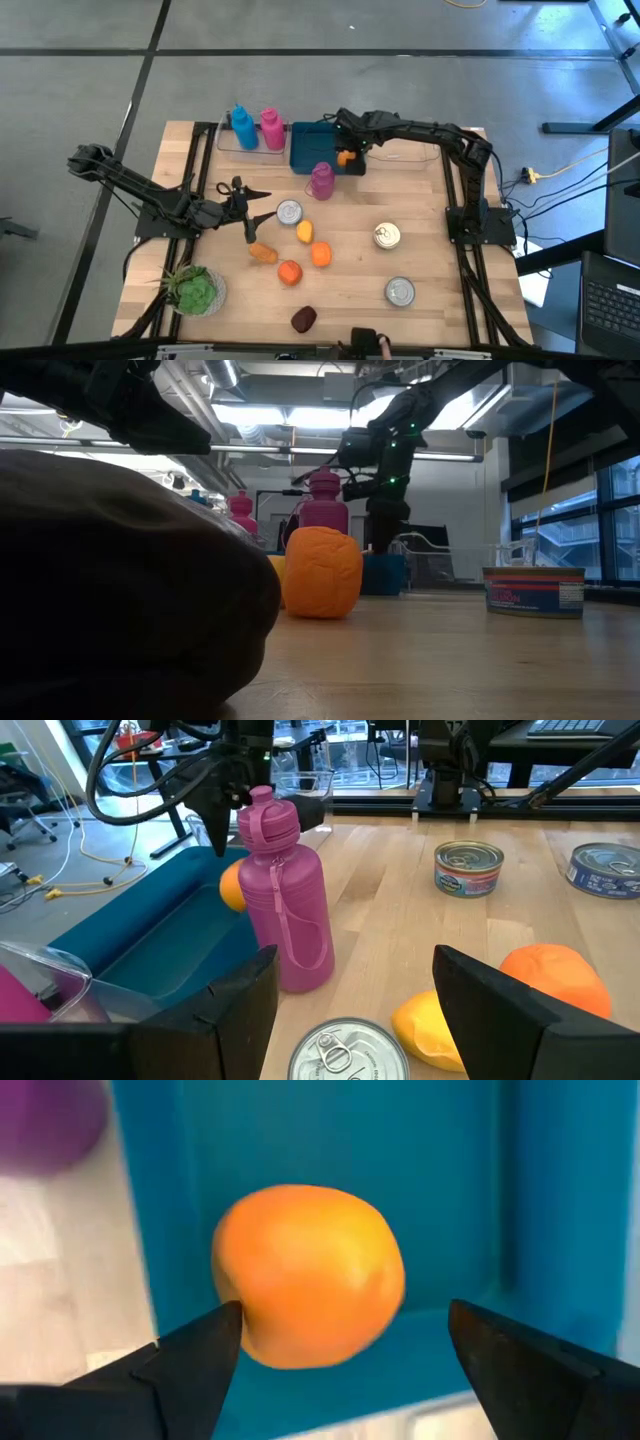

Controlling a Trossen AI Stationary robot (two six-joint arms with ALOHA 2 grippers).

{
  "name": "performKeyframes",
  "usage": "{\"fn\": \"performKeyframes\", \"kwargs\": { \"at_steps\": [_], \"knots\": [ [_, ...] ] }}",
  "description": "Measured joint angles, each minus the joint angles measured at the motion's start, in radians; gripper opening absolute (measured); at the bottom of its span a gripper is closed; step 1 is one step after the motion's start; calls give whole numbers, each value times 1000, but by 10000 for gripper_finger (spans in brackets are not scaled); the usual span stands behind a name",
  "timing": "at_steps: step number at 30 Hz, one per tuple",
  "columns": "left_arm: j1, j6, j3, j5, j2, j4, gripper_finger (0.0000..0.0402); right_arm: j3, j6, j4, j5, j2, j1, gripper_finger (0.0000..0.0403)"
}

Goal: Pick & Place Food Item
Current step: Put the left mango into the blue bin

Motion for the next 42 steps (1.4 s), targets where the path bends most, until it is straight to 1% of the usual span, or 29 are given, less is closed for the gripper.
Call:
{"fn": "performKeyframes", "kwargs": {
  "at_steps": [4,9,17,20,23,28,35,39,42],
  "knots": [
    [0,1,0,-1,0,0,253,0,1,0,7,-51,0,352],
    [0,3,0,-1,0,0,253,0,29,9,-1,-153,3,352],
    [0,-1,1,0,-1,8,253,-4,146,81,-125,-315,5,352],
    [0,-2,1,0,-2,8,253,-43,177,130,-170,-376,5,352],
    [0,-2,1,0,-2,8,253,-131,194,216,-185,-446,12,352],
    [0,-1,1,0,-2,8,253,-339,268,376,-193,-589,28,352],
    [0,-1,1,-1,-2,7,253,-605,443,660,-326,-759,103,352],
    [0,-1,1,-1,-2,8,253,-766,566,960,-420,-794,186,352],
    [0,0,1,-1,-2,8,253,-883,643,1209,-428,-787,265,352]
  ]
}}
